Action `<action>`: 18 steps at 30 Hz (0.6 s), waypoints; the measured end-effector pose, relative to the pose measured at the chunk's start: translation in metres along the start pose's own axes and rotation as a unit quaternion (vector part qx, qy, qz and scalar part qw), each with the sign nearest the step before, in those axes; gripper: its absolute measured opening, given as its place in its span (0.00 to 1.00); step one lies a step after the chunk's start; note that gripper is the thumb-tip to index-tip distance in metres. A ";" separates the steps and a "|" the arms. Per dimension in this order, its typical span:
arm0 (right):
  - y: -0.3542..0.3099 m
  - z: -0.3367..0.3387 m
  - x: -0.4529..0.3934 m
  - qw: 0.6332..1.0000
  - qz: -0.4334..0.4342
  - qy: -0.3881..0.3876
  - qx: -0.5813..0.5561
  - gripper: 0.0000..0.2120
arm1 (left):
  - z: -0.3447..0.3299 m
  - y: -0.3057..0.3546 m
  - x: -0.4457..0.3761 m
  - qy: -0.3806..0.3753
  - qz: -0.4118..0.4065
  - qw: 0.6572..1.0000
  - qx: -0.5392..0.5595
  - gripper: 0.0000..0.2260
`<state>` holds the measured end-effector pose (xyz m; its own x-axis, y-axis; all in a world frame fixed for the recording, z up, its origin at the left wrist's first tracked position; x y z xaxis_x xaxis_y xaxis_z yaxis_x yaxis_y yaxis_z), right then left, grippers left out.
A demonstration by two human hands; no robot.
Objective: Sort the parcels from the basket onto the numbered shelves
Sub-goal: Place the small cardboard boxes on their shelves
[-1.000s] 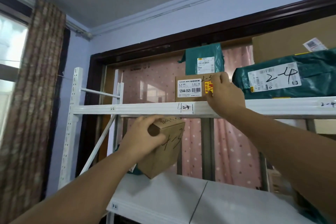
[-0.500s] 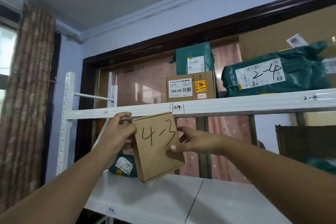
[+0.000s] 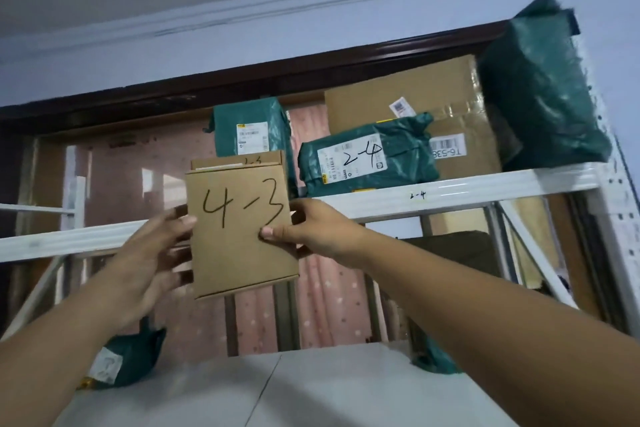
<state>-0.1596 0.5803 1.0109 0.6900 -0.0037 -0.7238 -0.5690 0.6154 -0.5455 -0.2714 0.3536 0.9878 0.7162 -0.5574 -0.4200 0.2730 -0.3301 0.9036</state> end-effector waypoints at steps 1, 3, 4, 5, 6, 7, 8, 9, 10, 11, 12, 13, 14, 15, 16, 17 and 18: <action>-0.002 0.012 0.003 1.000 0.005 0.017 0.000 0.28 | -0.014 0.000 -0.002 -0.009 -0.002 1.000 -0.005 0.32; -0.007 0.034 0.012 0.999 0.011 0.048 -0.003 0.27 | -0.039 -0.001 -0.007 -0.031 -0.012 0.999 0.000 0.27; -0.010 0.046 0.017 0.998 0.012 0.060 -0.001 0.27 | -0.050 -0.003 -0.012 -0.037 -0.013 0.999 0.002 0.26; -0.012 0.055 0.021 0.998 0.010 0.068 0.004 0.26 | -0.061 -0.004 -0.014 -0.038 -0.011 0.999 0.000 0.25; -0.014 0.066 0.028 0.997 0.007 0.075 0.015 0.26 | -0.073 -0.006 -0.018 -0.040 -0.011 0.999 0.000 0.25; -0.016 0.074 0.032 0.997 0.006 0.076 0.025 0.26 | -0.082 -0.006 -0.020 -0.041 -0.013 0.999 0.002 0.24; -0.018 0.084 0.038 0.996 0.003 0.079 0.035 0.26 | -0.093 -0.008 -0.021 -0.044 -0.014 0.999 0.005 0.22; -0.019 0.094 0.045 0.995 0.002 0.082 0.048 0.26 | -0.104 -0.009 -0.022 -0.045 -0.012 0.999 0.009 0.21; -0.021 0.104 0.050 0.995 0.001 0.084 0.059 0.27 | -0.114 -0.009 -0.023 -0.050 -0.014 0.999 0.006 0.20; -0.020 0.115 0.057 0.994 -0.003 0.086 0.068 0.27 | -0.126 -0.012 -0.024 -0.057 -0.015 0.998 0.000 0.19; -0.020 0.125 0.065 0.994 -0.005 0.084 0.076 0.26 | -0.137 -0.014 -0.025 -0.063 -0.015 0.998 -0.006 0.19; -0.018 0.134 0.073 0.993 -0.011 0.084 0.084 0.26 | -0.148 -0.018 -0.024 -0.068 -0.014 0.997 -0.012 0.18; -0.015 0.143 0.082 0.992 -0.019 0.085 0.090 0.26 | -0.158 -0.023 -0.024 -0.073 -0.011 0.997 -0.014 0.18; -0.012 0.150 0.089 0.991 -0.024 0.086 0.097 0.27 | -0.166 -0.026 -0.025 -0.079 -0.009 0.997 -0.018 0.18; -0.006 0.155 0.099 0.991 -0.032 0.086 0.098 0.28 | -0.175 -0.034 -0.024 -0.084 -0.002 0.996 -0.024 0.18; -0.003 0.159 0.108 0.990 -0.037 0.086 0.103 0.28 | -0.183 -0.040 -0.023 -0.089 0.003 0.995 -0.033 0.18; 0.004 0.164 0.117 0.990 -0.043 0.087 0.105 0.27 | -0.191 -0.047 -0.021 -0.096 0.008 0.994 -0.049 0.19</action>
<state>-0.0078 0.7113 0.9938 0.6336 -0.1872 -0.7507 -0.3936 0.7574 -0.5210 -0.1764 0.5265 0.9703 0.5884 -0.6995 -0.4056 0.3301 -0.2501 0.9102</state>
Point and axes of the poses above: each hand's wrist, its own x-axis away from the middle knuckle, its own z-axis out of the back of the hand, y = z × x, the point moved 2 cm from there along -x, towards the middle knuckle, and after that the axes turned 12 degrees about z, right-handed, at the moved point
